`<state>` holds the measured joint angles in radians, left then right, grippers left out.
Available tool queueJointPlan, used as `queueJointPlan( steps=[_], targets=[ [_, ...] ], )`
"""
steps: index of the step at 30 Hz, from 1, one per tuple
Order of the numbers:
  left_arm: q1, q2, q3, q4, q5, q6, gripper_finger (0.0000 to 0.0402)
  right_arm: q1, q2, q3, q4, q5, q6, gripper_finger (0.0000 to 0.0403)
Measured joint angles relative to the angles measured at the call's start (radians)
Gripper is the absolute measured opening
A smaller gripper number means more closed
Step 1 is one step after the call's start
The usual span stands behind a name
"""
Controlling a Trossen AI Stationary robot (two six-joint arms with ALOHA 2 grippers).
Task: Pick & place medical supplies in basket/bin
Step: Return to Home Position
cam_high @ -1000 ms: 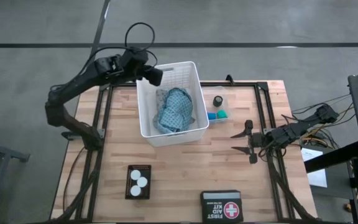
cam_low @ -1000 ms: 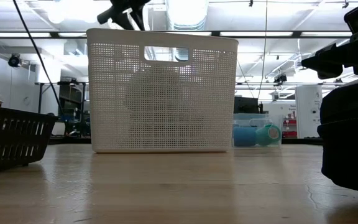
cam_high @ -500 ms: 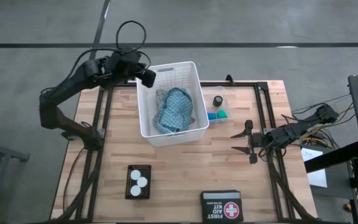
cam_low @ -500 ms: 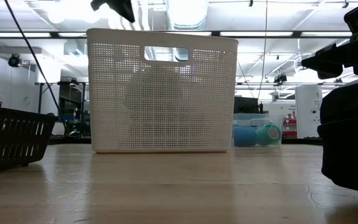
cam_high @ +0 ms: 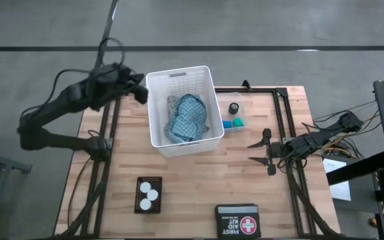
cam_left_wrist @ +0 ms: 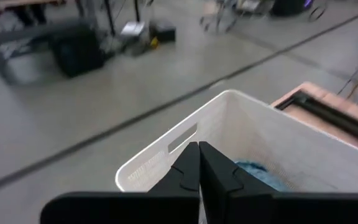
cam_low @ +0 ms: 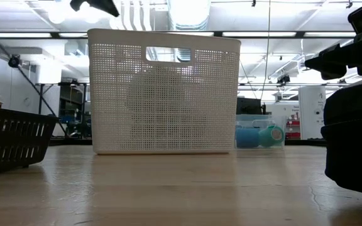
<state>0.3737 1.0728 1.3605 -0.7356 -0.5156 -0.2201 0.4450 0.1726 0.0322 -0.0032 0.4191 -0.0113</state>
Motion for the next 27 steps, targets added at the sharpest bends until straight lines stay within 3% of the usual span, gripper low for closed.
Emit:
queueJointPlan(
  steps=[13,22,27],
  targets=[
    [0.0,-0.514,-0.588,0.48,0.037,0.057,0.0,0.0,0.0,0.0,0.0,0.0,0.0,0.0206],
    [0.0,-0.817,-0.811,0.535,0.07,0.018,0.0,0.0,0.0,0.0,0.0,0.0,0.0,0.0206],
    [0.0,-0.974,-0.908,0.536,0.187,-0.022,0.0,0.0,0.0,0.0,0.0,0.0,0.0,0.0206]
  ],
)
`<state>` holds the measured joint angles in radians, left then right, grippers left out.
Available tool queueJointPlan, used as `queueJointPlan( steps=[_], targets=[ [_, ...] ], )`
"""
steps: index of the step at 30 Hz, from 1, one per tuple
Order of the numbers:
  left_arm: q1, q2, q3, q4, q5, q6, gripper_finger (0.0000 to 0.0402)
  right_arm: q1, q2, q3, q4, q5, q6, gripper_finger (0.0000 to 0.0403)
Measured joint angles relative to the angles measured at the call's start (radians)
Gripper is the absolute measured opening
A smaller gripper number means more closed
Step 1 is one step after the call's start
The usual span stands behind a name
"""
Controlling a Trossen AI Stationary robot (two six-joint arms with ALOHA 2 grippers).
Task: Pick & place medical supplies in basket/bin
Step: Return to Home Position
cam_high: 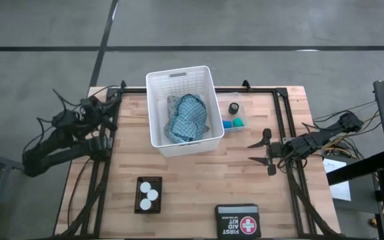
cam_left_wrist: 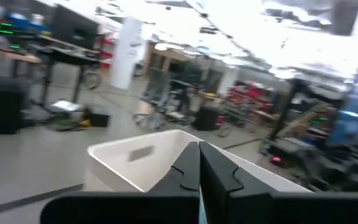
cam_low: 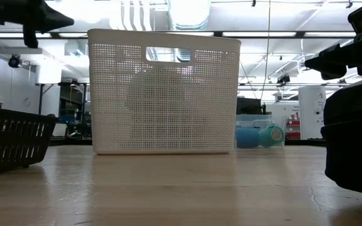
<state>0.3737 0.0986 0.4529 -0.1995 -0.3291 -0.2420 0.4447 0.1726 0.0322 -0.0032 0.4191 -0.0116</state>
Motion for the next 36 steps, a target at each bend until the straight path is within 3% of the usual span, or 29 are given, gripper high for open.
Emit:
queueJointPlan(
  steps=[3,17,36],
  targets=[
    [0.0,-0.097,-0.052,-0.018,0.064,-0.001,0.0,0.0,0.0,0.0,0.0,0.0,0.0,0.0206],
    [0.0,-0.099,-0.07,-0.203,0.224,-0.077,0.0001,0.0,0.0,0.0,0.0,-0.004,0.0,0.0206],
    [0.0,-0.099,-0.249,-0.279,0.229,-0.152,0.0001,0.0,0.0,0.0,0.0,-0.003,0.0,0.0206]
  ],
)
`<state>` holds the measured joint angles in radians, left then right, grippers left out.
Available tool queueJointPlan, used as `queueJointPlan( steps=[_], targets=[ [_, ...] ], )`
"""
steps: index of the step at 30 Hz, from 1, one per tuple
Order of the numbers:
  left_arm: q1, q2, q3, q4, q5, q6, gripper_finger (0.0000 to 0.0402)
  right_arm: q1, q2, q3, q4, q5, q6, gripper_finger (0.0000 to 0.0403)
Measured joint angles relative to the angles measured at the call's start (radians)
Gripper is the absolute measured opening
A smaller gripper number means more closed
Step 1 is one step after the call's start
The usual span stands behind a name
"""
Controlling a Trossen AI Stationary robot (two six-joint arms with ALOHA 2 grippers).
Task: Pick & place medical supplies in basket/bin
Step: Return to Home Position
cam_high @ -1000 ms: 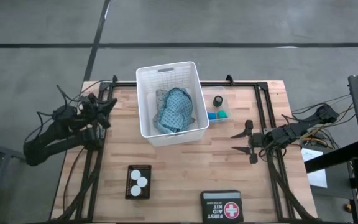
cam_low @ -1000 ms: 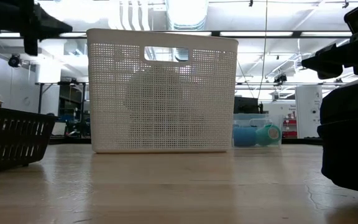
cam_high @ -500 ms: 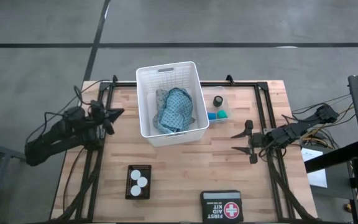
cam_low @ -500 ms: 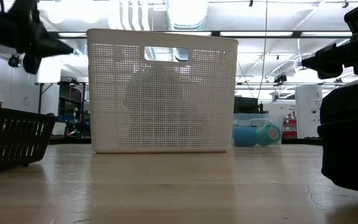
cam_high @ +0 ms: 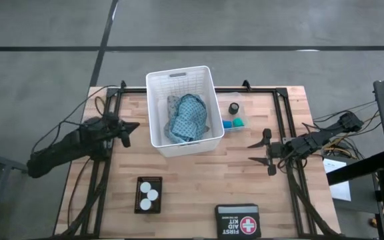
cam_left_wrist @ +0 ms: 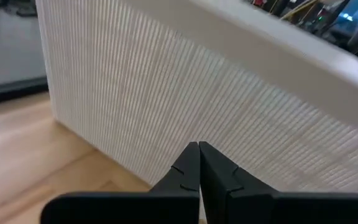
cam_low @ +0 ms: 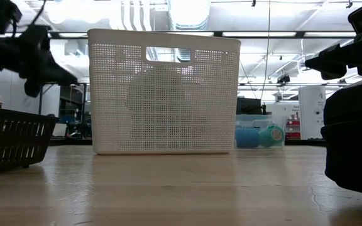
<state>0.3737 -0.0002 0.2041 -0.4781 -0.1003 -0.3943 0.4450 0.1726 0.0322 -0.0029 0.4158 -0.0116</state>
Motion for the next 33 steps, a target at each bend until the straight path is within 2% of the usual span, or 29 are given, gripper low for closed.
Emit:
queueJointPlan(
  steps=[5,33],
  targets=[
    [0.0,0.001,-0.058,0.022,-0.005,-0.029,0.0001,0.0,0.0,0.0,0.0,0.0,0.0,0.0206],
    [0.0,0.011,-0.058,0.019,-0.022,-0.003,0.0001,0.0,0.0,0.0,0.0,0.001,0.0,0.0206]
  ],
)
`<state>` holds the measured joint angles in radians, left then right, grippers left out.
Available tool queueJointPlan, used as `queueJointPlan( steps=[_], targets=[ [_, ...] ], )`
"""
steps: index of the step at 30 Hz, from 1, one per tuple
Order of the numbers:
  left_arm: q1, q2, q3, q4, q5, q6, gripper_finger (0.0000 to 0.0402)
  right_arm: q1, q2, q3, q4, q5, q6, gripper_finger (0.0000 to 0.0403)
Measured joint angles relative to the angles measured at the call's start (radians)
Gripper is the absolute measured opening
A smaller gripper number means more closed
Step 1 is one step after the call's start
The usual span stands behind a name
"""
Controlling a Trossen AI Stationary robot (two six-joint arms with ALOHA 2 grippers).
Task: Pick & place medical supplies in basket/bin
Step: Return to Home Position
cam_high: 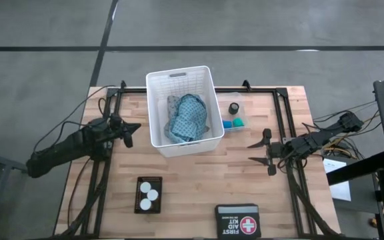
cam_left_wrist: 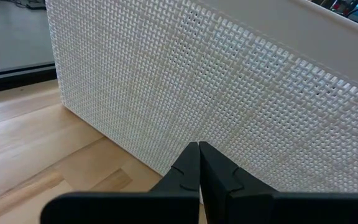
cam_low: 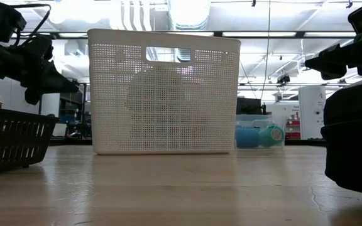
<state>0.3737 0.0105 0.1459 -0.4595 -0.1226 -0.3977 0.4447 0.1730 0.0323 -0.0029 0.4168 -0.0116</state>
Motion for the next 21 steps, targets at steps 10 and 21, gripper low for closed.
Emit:
queueJointPlan(
  steps=[10,21],
  targets=[
    [0.0,0.0,0.0,-0.002,0.0,0.0,0.0009,0.0,0.0,0.0,0.0,0.0,0.0,0.0206],
    [0.0,0.0,0.0,-0.002,0.0,0.0,0.0013,0.0,0.0,0.0,0.0,0.0,0.0,0.0206]
  ],
)
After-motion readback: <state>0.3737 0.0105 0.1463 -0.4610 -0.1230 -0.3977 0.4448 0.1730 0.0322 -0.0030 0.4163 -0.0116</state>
